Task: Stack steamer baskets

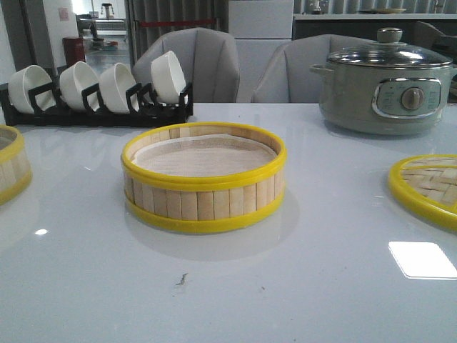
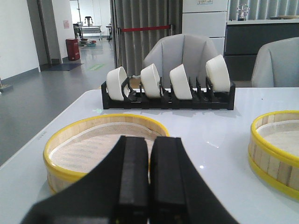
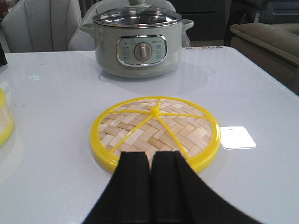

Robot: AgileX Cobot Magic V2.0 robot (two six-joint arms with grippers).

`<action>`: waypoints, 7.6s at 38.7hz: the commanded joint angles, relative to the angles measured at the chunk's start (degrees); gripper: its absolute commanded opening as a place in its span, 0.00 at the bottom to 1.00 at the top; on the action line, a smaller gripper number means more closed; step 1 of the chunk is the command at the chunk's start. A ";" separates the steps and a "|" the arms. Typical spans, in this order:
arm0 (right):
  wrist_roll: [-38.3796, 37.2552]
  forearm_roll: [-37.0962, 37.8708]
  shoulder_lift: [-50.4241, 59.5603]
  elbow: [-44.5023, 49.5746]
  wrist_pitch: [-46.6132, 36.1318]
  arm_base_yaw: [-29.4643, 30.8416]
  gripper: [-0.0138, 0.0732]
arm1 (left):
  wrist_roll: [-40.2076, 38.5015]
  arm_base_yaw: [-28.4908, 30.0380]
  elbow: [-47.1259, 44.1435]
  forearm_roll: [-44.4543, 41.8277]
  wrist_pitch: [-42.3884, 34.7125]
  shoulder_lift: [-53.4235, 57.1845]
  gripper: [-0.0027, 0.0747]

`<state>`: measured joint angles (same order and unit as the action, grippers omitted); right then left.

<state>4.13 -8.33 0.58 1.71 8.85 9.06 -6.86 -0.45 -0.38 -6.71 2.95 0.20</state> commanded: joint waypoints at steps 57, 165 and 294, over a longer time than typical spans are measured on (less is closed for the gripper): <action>0.44 -0.40 1.22 -0.83 -5.00 -0.01 0.21 | -0.14 -0.12 -0.04 0.07 -4.38 0.75 0.15; 0.44 -0.40 1.22 -0.83 -5.00 -0.01 0.21 | 10.30 -0.42 83.39 -8.66 49.51 -64.53 0.15; 1.12 6.66 -55.20 -60.29 11.86 -7.23 0.77 | 6.33 -0.29 83.39 -5.23 45.18 -69.31 0.41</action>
<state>4.45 -2.43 -55.31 -56.35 26.16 1.83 0.00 -0.45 81.58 -11.71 53.87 -68.83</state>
